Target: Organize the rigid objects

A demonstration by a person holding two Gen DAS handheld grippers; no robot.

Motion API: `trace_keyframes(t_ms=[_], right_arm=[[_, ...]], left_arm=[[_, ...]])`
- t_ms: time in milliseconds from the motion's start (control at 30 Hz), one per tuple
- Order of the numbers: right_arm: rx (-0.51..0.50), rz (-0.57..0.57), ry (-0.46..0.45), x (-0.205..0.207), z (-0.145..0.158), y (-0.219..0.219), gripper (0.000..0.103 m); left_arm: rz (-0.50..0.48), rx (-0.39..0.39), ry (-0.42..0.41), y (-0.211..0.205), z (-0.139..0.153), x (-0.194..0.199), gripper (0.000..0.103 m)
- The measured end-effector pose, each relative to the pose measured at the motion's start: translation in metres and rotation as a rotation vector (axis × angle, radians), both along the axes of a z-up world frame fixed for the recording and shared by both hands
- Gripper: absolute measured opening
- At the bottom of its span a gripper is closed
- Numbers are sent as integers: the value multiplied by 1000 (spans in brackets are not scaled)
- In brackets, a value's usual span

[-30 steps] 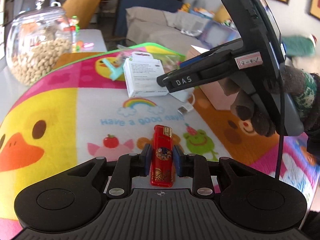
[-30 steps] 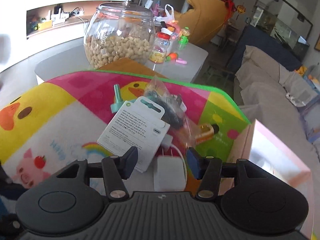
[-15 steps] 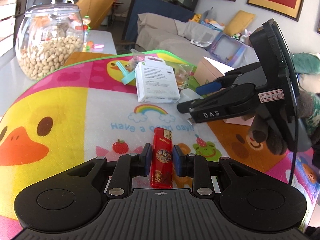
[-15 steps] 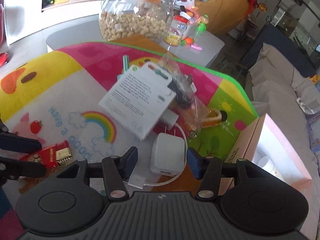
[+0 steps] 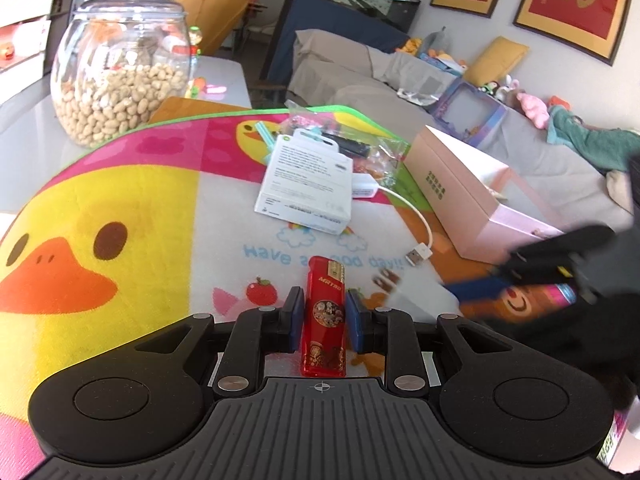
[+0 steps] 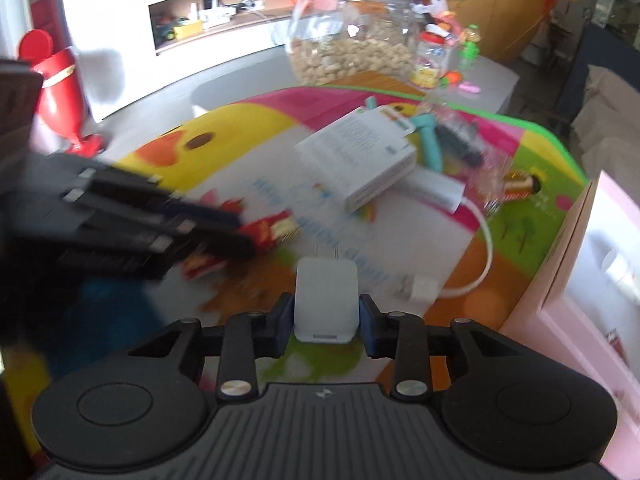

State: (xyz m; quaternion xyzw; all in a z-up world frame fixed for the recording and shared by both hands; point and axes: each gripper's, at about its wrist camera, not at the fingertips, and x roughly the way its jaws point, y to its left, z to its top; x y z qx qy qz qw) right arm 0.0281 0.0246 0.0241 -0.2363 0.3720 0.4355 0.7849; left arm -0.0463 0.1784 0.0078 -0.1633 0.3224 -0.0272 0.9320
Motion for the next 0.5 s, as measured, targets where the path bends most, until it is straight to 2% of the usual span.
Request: trace_keyframes(t_ms=[33,100,233,333,367,433,500], right_arm=[[4,-7,-10,-5,2,-7,37],[20,-34,-46,-7,7,-16,48],[72,-120,-139,3,22,-24,49],[122,-151,-102,16,28,-22,49],[139,-162,-85,20,28,-20,52],[189,-193,-38,29,27,-15,67],[236,-230,15,39,28,-7,69]], left_arm=[[10,-2,0,1,0,0,27],[33,-9,1,4,1,0,27],[66,-7,7,4,3,3,27],[67,19,-21,4,10,3,27],[67,21,-41,5,14,2,27],[82,16,-69,10,20,-1,27],[119,12,-62,17,23,0,27]])
